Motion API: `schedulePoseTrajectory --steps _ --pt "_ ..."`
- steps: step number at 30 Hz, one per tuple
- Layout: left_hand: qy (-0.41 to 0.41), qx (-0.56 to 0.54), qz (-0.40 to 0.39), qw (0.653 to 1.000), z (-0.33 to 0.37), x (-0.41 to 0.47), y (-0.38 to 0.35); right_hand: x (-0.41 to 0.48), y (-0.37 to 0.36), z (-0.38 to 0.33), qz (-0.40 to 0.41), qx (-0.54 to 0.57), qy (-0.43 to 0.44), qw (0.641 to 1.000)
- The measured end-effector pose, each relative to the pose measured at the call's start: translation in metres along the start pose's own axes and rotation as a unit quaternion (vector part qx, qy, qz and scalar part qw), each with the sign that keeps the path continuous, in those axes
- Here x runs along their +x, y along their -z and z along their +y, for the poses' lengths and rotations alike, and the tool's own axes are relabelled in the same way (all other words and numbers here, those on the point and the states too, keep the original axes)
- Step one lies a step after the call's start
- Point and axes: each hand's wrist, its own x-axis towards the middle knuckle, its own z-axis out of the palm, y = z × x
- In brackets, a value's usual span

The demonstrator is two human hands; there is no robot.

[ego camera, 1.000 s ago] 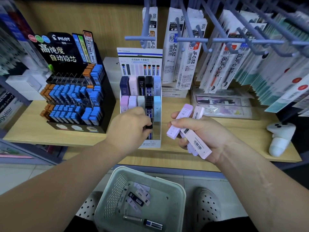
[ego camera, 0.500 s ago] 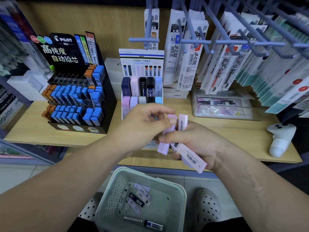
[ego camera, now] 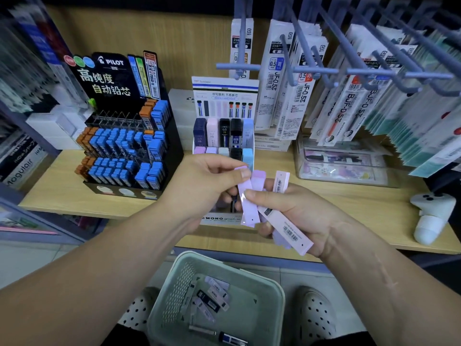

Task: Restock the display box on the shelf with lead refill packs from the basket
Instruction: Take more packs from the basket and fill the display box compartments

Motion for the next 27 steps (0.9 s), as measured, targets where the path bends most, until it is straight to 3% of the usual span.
schedulePoseTrajectory --steps 5,8,11,16,27 --pt "-0.027 -0.032 0.014 0.999 0.013 0.008 0.021 0.003 -0.004 -0.003 0.027 0.08 0.01 0.996" --pt "-0.088 0.021 0.065 0.994 0.028 0.014 0.048 0.004 -0.005 -0.007 0.052 0.118 0.007 0.992" --pt "-0.164 0.138 0.083 0.973 0.034 0.016 0.074 0.004 -0.004 -0.007 0.063 0.115 0.001 0.991" --pt "-0.202 0.311 0.087 0.924 0.027 0.019 0.09 0.004 -0.006 -0.005 0.073 0.095 -0.003 0.993" --pt "-0.323 0.43 0.042 0.842 0.008 0.032 0.084 0.008 -0.007 -0.004 0.086 0.097 -0.015 0.991"
